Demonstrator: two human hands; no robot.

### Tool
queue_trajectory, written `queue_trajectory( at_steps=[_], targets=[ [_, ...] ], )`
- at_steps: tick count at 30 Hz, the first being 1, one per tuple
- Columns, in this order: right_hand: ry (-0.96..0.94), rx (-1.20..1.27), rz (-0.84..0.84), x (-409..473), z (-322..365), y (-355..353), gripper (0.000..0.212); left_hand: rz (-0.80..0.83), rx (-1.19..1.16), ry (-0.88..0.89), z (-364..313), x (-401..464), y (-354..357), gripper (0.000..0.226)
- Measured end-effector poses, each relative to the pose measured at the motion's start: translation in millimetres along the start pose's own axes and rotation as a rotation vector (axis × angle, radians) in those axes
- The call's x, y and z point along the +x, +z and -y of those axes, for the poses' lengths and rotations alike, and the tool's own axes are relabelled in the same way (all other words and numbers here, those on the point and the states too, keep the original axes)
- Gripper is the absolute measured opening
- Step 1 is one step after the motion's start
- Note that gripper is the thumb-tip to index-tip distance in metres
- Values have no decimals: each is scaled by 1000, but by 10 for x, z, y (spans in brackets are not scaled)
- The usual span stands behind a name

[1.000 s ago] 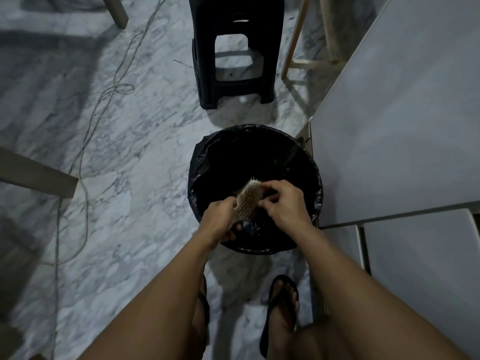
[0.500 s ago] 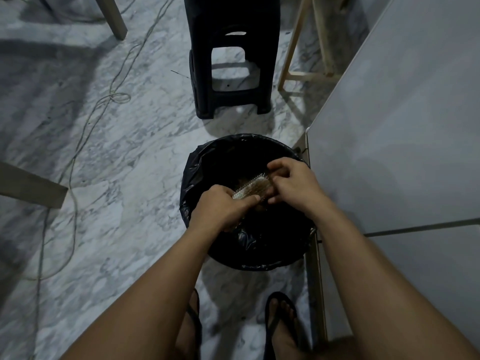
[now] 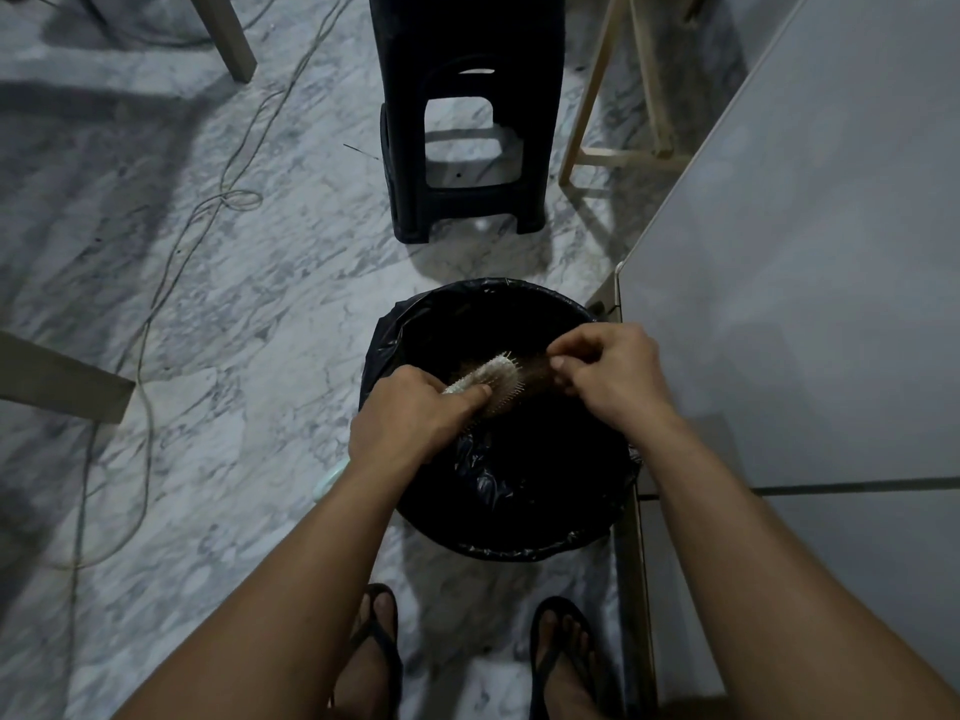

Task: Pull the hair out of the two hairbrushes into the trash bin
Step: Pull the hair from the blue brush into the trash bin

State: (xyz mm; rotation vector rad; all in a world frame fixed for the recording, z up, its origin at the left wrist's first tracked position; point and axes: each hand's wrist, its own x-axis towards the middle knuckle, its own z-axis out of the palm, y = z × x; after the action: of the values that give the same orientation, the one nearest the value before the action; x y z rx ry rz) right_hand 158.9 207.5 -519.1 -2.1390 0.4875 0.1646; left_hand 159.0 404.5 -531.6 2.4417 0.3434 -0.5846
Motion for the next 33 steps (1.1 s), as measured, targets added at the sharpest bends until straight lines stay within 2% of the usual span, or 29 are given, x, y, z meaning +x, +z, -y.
queue_trajectory(
  at_steps=[2, 4, 7, 9, 11, 13, 16, 20, 23, 26, 28, 30, 33],
  targets=[
    [-20, -87, 17, 1, 8, -2, 22, -23, 20, -1, -2, 8, 20, 62],
    [-58, -146, 72, -21, 35, -2, 38, -39, 56, -1, -18, 9, 37, 61],
    [-168, -128, 251, -77, 66, 10, 58, -38, 65, -7, -56, 14, 41, 62],
    [-210, -163, 296, -102, 55, 50, 49, -18, 43, -13, -68, 19, 26, 64],
    [-201, -151, 186, -93, 54, 74, 27, -3, 43, -7, -71, 26, -3, 62],
    [-126, -109, 47, -63, 69, 51, 15, -10, 43, -10, -65, 35, -48, 60],
    [-38, -40, -69, -15, 52, -7, 13, -36, 5, -26, -50, 41, -107, 61],
    [-7, -70, -63, -22, 56, -65, 15, -105, 17, -28, -67, 36, -149, 58],
    [-98, -144, 54, -34, 98, -65, 33, -148, 51, -17, -122, -1, -170, 51],
    [-212, -173, 279, -96, 152, 29, 74, -176, 69, 8, -178, -30, -155, 50],
    [-239, -195, 341, -146, 169, 126, 83, -174, 67, 23, -198, -39, -146, 51],
    [-224, -166, 286, -152, 146, 190, 67, -160, 75, 27, -202, -41, -145, 52],
    [-190, -149, 93, -120, 118, 166, 23, -152, 55, 17, -156, -12, -150, 54]
  ],
)
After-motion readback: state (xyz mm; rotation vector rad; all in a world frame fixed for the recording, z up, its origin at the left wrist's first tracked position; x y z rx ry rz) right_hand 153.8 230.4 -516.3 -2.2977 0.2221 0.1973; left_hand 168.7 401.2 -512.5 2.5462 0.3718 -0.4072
